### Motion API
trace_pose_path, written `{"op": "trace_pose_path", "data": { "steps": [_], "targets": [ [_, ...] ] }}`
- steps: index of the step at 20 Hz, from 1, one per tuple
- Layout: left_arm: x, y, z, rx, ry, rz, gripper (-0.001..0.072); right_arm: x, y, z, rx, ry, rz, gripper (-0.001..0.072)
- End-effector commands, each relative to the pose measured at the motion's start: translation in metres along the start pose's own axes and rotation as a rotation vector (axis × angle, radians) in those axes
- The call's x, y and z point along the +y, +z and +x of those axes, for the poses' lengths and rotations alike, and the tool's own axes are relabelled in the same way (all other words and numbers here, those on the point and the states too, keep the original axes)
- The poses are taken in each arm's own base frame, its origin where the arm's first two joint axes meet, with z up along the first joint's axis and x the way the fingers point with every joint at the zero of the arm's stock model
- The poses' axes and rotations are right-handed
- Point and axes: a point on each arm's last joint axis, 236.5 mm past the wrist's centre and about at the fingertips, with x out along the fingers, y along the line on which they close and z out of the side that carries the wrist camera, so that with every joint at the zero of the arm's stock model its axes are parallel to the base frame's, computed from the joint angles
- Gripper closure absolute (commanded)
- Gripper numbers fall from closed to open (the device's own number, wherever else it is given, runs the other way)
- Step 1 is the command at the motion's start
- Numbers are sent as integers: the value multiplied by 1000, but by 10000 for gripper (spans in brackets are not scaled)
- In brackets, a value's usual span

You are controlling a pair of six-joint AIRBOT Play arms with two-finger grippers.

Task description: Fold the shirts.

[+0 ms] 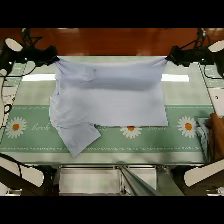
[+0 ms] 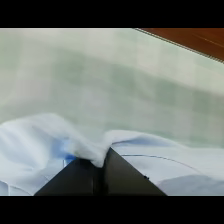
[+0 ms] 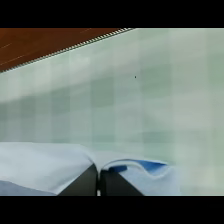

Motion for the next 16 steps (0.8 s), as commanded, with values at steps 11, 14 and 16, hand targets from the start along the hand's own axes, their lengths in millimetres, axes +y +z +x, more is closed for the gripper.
{"op": "trace_pose_path", "data": {
  "steps": [11,14,16],
  "targets": [
    [21,-67,16,297,-26,7,688,-31,-44,31,214,-23,35,683],
    [33,-89,-1,413,-35,1,688,-39,-58,22,286,-26,60,683],
    [33,-100,-5,459,-44,16,688,-49,-72,18,343,-72,33,683]
  ]
}}
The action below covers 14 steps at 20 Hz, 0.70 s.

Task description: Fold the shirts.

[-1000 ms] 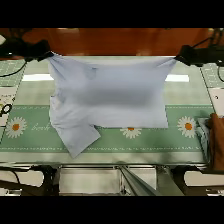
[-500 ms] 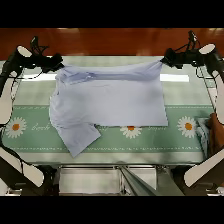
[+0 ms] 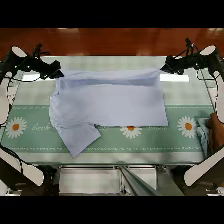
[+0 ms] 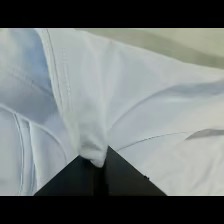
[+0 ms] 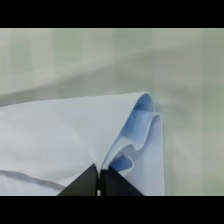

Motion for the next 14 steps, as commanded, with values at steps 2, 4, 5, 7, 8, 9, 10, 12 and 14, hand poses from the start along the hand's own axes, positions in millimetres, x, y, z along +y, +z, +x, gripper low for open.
{"op": "trace_pose_path", "data": {
  "steps": [2,4,5,7,8,9,10,12,14],
  "targets": [
    [2,-29,-4,122,-12,29,688,-23,-32,-1,137,-90,1,683],
    [2,-33,-2,140,-13,29,688,-27,-39,1,166,-95,6,683],
    [3,-39,0,166,-15,26,687,-27,-40,3,171,-94,8,683],
    [5,-51,5,222,-22,26,688,-30,-43,7,181,-94,13,683],
    [6,-56,9,243,-24,23,688,-31,-45,10,191,-93,18,683],
    [9,-60,11,257,-21,19,688,-34,-48,13,203,-94,25,683],
    [12,-63,13,270,-15,16,688,-36,-51,15,214,-94,31,683],
    [15,-69,14,290,-10,12,687,-39,-54,20,225,-94,43,683],
    [15,-74,12,313,-11,12,688,-40,-56,20,232,-96,50,683]
  ]
}}
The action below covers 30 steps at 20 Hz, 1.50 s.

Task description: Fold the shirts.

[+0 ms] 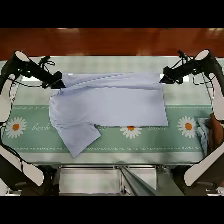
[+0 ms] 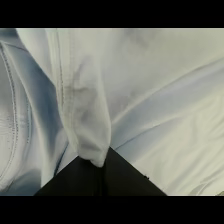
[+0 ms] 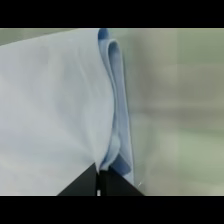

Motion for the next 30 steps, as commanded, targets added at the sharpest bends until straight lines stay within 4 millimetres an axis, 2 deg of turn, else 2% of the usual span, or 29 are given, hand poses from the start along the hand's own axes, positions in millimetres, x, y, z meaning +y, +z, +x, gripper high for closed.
{"op": "trace_pose_path", "data": {
  "steps": [1,6,12,17,18,19,20,21,23,24,25,27,28,30],
  "targets": [
    [4,-12,2,53,1,-6,688,-3,-6,5,28,-3,16,683],
    [12,-12,-4,46,-2,-28,688,-6,-12,2,53,-2,46,683],
    [13,-10,-3,38,0,-17,687,-21,-11,-8,53,-1,119,683],
    [12,-11,-3,43,-2,-17,686,-13,-19,-4,84,5,104,682],
    [12,-12,-4,49,-3,-30,641,-12,-22,-4,99,5,102,675],
    [11,-17,-4,69,-6,-39,376,-9,-26,-4,117,11,106,538],
    [9,-24,-5,99,-11,-42,205,-5,-31,-5,138,24,110,341],
    [7,-29,-8,117,-14,-44,198,1,-34,-9,148,43,111,297],
    [-1,-26,-27,74,-9,-62,199,19,-26,-39,98,94,121,297],
    [-8,-23,-47,22,-3,-49,199,25,-23,-65,57,95,97,297],
    [-13,-22,-68,-23,9,-35,199,22,-24,-90,23,55,64,297],
    [-20,-30,-109,-111,24,-34,200,-5,-38,-134,-30,-132,24,297],
    [-20,-40,-122,-145,34,-39,200,-16,-47,-147,-56,-209,7,297],
    [-14,-74,-131,-202,45,-75,199,-19,-72,-147,-97,-216,19,297]
  ]
}}
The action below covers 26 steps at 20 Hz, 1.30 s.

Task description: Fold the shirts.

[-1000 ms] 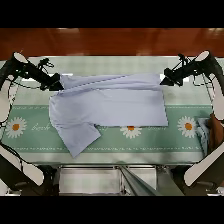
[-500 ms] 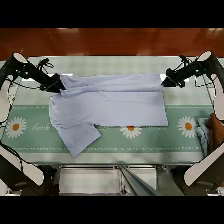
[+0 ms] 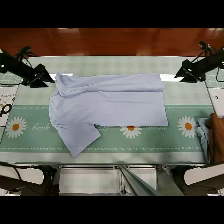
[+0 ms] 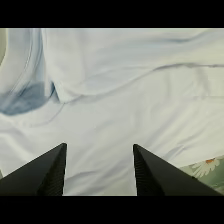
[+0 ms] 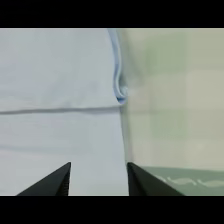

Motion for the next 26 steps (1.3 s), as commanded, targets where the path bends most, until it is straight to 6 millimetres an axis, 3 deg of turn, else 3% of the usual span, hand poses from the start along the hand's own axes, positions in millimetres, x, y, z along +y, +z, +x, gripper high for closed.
{"op": "trace_pose_path", "data": {
  "steps": [1,5,8,11,17,22,24,25,26],
  "targets": [
    [11,-49,-25,-105,25,-38,200,-17,-40,-14,-88,-64,-1,297],
    [60,-156,14,-58,-17,-280,200,-17,-113,26,-128,120,77,297],
    [60,-194,36,-38,-161,-432,200,-25,-142,29,-146,209,137,297],
    [74,-205,50,-24,-136,-483,201,-25,-153,26,-136,222,130,297],
    [61,-205,87,61,-96,-414,200,-5,-138,18,-198,318,132,297],
    [58,-216,122,172,-69,-444,200,-6,-136,18,-206,314,129,298],
    [52,-209,125,151,-92,-432,210,-7,-134,17,-217,308,131,297],
    [46,-204,125,136,-115,-405,405,-8,-133,17,-220,307,132,297],
    [42,-200,124,126,-126,-371,696,-10,-133,17,-222,301,134,297]
  ]
}}
